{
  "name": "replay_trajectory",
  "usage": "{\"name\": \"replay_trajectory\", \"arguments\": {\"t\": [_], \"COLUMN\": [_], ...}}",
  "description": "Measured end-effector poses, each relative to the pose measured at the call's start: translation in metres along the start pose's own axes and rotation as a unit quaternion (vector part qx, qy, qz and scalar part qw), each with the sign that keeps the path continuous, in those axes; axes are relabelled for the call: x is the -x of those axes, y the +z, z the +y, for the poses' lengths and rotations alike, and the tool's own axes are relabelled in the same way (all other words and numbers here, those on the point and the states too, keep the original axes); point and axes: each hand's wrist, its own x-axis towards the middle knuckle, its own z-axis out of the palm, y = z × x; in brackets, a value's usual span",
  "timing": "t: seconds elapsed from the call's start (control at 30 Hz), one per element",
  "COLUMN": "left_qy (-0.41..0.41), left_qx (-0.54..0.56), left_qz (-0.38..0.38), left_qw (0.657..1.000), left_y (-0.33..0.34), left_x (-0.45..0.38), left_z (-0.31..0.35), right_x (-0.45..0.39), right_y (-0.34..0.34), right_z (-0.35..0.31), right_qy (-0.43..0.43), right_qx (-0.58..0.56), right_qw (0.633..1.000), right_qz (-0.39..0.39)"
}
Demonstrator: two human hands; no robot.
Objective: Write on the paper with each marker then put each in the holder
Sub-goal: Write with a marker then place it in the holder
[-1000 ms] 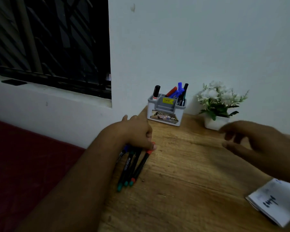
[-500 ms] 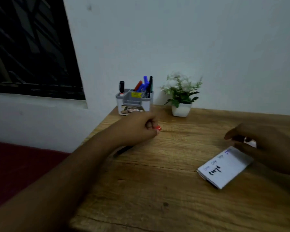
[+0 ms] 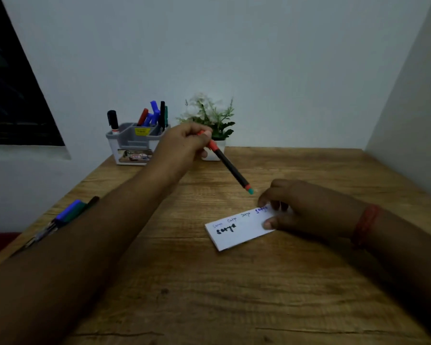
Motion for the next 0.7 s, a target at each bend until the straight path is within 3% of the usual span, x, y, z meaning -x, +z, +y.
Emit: {"name": "replay_trajectory", "arguments": {"t": [0.1,0.17,0.23,0.3,0.37,0.4,0.53,0.7], "left_qy": [-0.062,-0.085,-0.088,-0.081,-0.051,-0.021,0.080,0.080], "left_qx": [0.116,0.196,0.229,0.232,0.181,0.132,-0.056,-0.106], "left_qz": [-0.004,-0.027,-0.051,-0.077,-0.110,-0.129,-0.205,-0.258], "left_qw": [0.991,0.976,0.968,0.966,0.976,0.983,0.974,0.957], "left_y": [0.010,0.019,0.029,0.036,0.038,0.038,0.040,0.035], "left_x": [0.006,0.012,0.016,0.020,0.022,0.024,0.032,0.025], "left_z": [-0.018,-0.024,-0.028,-0.029,-0.029,-0.030,-0.033,-0.030], "right_x": [0.002,0.001,0.001,-0.001,-0.002,-0.002,-0.001,0.000], "right_y": [0.000,0.000,0.002,0.003,0.004,0.004,0.010,0.007], "right_z": [-0.003,-0.007,-0.015,-0.023,-0.027,-0.029,-0.035,-0.047], "right_qy": [0.005,-0.005,-0.019,-0.065,-0.094,-0.090,-0.021,-0.025], "right_qx": [-0.077,-0.181,-0.339,-0.497,-0.597,-0.612,-0.518,-0.465], "right_qw": [0.992,0.964,0.904,0.820,0.746,0.733,0.805,0.828], "right_qz": [0.100,0.197,0.258,0.275,0.280,0.282,0.288,0.313]}}
